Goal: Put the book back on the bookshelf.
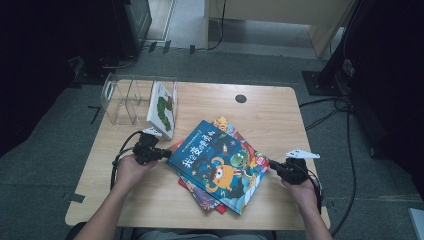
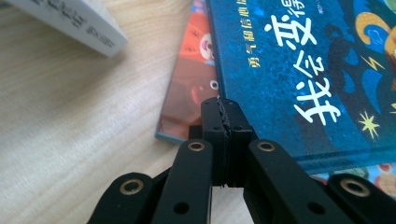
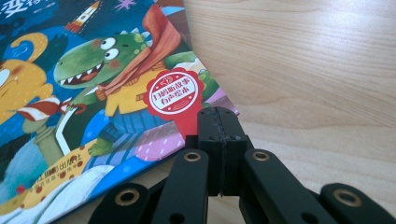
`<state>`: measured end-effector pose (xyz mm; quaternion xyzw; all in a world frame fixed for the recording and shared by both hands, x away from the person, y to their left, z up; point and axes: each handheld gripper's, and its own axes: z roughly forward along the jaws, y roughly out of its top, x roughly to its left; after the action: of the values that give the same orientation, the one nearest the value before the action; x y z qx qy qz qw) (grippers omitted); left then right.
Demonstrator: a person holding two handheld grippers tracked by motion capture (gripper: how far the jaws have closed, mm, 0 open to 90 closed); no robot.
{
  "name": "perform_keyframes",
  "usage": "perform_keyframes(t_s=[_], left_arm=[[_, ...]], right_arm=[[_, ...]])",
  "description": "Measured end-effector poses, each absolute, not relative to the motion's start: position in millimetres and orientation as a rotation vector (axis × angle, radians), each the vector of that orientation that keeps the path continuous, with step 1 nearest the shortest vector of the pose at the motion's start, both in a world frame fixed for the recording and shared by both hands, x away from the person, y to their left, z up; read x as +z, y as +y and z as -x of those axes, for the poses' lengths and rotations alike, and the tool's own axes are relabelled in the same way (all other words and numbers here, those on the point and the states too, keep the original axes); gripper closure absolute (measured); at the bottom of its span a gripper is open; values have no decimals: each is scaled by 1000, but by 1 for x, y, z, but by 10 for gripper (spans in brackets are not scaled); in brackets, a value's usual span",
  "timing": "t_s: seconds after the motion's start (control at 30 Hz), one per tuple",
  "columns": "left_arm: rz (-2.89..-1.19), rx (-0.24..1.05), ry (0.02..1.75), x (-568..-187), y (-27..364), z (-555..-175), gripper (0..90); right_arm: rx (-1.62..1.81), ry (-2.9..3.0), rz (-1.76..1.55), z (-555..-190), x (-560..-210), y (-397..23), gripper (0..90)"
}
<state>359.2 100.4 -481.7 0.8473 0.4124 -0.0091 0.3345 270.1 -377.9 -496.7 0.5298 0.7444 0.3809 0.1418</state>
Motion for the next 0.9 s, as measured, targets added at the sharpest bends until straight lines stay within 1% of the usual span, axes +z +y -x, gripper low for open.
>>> perform_keyframes(t_s=[0.2, 0.7, 0.83, 0.9], left_arm=[[-2210, -12, 1083, -481, 103, -351, 900], [-2221, -58, 1102, -480, 105, -318, 896], [-2203, -56, 1119, -478, 106, -314, 865], [-2182, -64, 1129, -477, 109, -314, 835]], right_arm=[[1099, 2148, -1533, -279, -496, -375, 900], [1145, 2159, -1511, -303, -499, -375, 900], [1138, 2162, -1503, -307, -498, -373, 900], [1134, 2172, -1489, -309, -498, -371, 900]])
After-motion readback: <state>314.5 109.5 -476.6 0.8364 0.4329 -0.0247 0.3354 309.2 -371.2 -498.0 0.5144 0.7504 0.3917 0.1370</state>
